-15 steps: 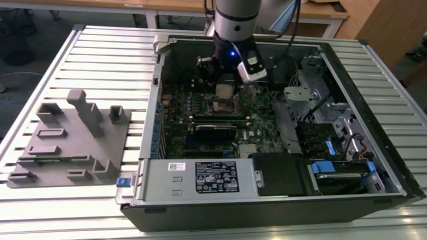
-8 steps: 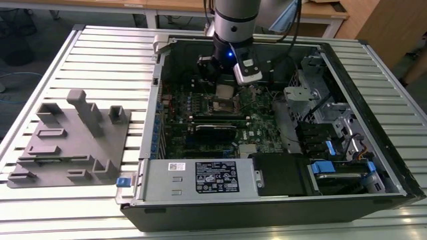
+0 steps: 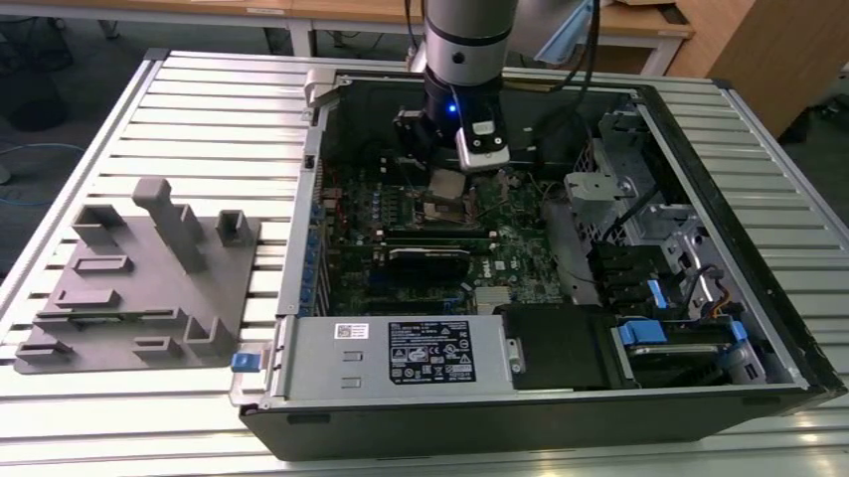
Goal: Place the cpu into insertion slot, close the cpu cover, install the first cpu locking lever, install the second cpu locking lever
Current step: 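Place the cpu into insertion slot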
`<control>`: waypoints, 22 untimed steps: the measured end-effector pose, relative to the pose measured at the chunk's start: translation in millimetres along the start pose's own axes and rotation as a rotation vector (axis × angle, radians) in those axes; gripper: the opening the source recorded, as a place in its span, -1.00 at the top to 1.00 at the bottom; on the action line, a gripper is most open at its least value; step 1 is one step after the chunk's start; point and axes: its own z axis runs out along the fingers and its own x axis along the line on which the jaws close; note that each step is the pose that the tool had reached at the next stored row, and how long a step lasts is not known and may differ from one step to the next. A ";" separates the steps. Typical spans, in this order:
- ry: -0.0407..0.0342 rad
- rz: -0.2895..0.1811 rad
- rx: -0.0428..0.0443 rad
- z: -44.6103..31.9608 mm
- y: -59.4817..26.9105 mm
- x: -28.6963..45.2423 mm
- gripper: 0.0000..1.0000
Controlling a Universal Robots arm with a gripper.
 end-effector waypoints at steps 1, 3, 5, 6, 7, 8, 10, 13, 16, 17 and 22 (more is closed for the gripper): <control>-0.0016 0.018 0.0003 0.1 0.0 0.0 -0.08; -0.0050 0.056 0.0009 0.2 0.0 0.0 -0.08; -0.0081 0.091 0.0018 0.3 0.0 0.0 -0.08; -0.0097 0.109 0.0021 0.3 0.0 0.0 -0.08; -0.0114 0.127 0.0025 0.4 0.0 0.0 -0.08; -0.0129 0.145 0.0028 0.4 0.0 0.0 -0.08; -0.0162 0.182 0.0037 0.5 0.0 0.0 -0.08; -0.0210 0.236 0.0048 0.6 0.0 0.0 -0.08; -0.0260 0.291 0.0060 0.7 -0.1 0.0 -0.08; -0.0276 0.309 0.0063 0.8 0.0 0.0 -0.08; -0.0286 0.320 0.0066 0.8 0.2 0.1 -0.08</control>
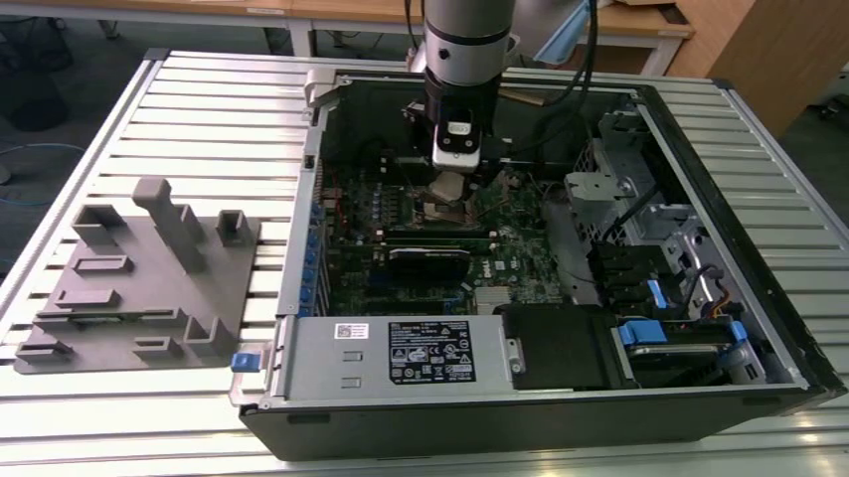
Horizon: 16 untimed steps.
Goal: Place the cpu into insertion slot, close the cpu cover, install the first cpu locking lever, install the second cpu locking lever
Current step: 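Place the cpu into insertion slot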
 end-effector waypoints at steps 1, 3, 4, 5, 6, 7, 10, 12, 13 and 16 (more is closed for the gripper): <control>0.0000 0.000 0.0000 0.0 0.0 0.0 -0.08; 0.0000 0.000 -0.0001 0.0 0.0 0.0 -0.08; -0.0004 0.004 -0.0001 0.1 0.0 0.0 -0.08; -0.0013 0.014 0.0002 0.1 0.1 0.1 -0.08; -0.0027 0.030 0.0004 0.2 0.1 0.1 -0.08; -0.0042 0.048 0.0009 0.3 0.0 0.1 -0.08; -0.0090 0.101 0.0020 0.5 0.0 0.0 -0.08; -0.0122 0.137 0.0028 0.7 0.0 0.1 -0.08; -0.0138 0.155 0.0032 0.8 0.0 0.1 -0.08; -0.0187 0.210 0.0043 1.2 -0.1 0.1 -0.08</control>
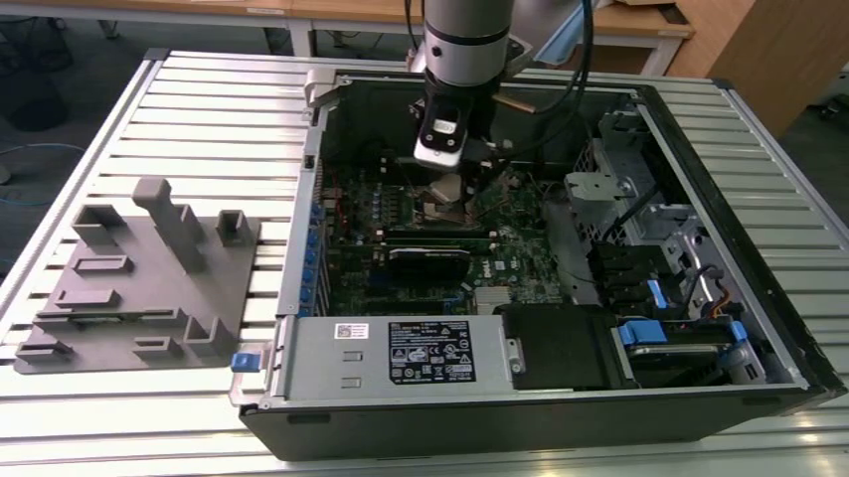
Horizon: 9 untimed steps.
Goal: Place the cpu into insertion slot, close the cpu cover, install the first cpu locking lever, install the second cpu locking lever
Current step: 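Place the cpu into insertion slot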
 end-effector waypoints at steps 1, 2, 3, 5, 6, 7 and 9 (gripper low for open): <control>-0.0016 0.018 0.0004 0.1 0.0 0.0 -0.08; -0.0032 0.036 0.0008 0.3 0.0 0.0 -0.08; -0.0048 0.054 0.0012 0.4 0.0 0.0 -0.08; -0.0082 0.091 0.0019 0.8 -0.1 0.0 -0.08; -0.0098 0.109 0.0022 0.9 -0.1 0.0 -0.08; -0.0114 0.127 0.0027 1.0 -0.1 0.0 -0.08; -0.0145 0.163 0.0033 1.4 -0.1 0.0 -0.08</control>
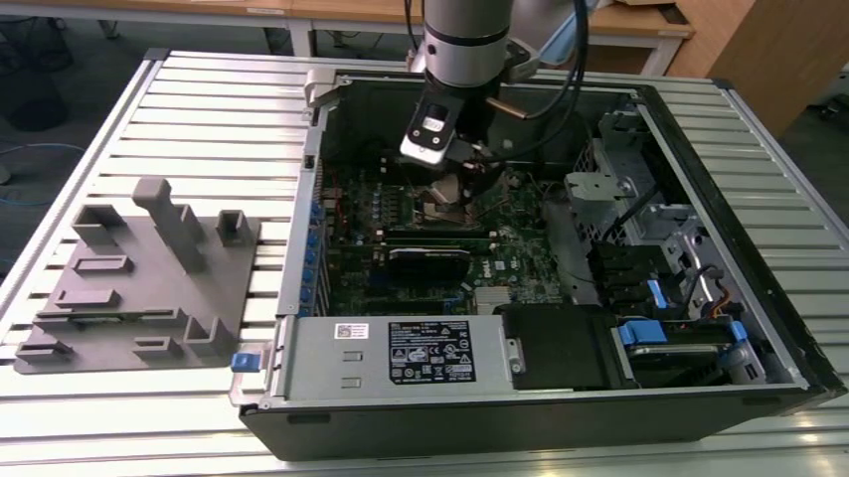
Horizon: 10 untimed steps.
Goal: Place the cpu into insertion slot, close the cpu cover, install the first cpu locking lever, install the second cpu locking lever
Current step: 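Place the cpu into insertion slot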
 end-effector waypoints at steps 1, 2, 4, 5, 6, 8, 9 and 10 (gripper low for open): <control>-0.0016 0.018 0.0004 0.2 0.0 0.0 -0.08; -0.0033 0.037 0.0008 0.3 0.0 0.0 -0.08; -0.0065 0.073 0.0016 0.6 -0.1 0.0 -0.08; -0.0081 0.091 0.0019 0.7 -0.1 0.0 -0.08; -0.0097 0.108 0.0023 0.8 -0.1 0.0 -0.08; -0.0131 0.146 0.0031 1.1 -0.1 0.0 -0.08; -0.0147 0.164 0.0035 1.2 -0.1 0.0 -0.08; -0.0162 0.182 0.0039 1.3 -0.1 0.0 -0.08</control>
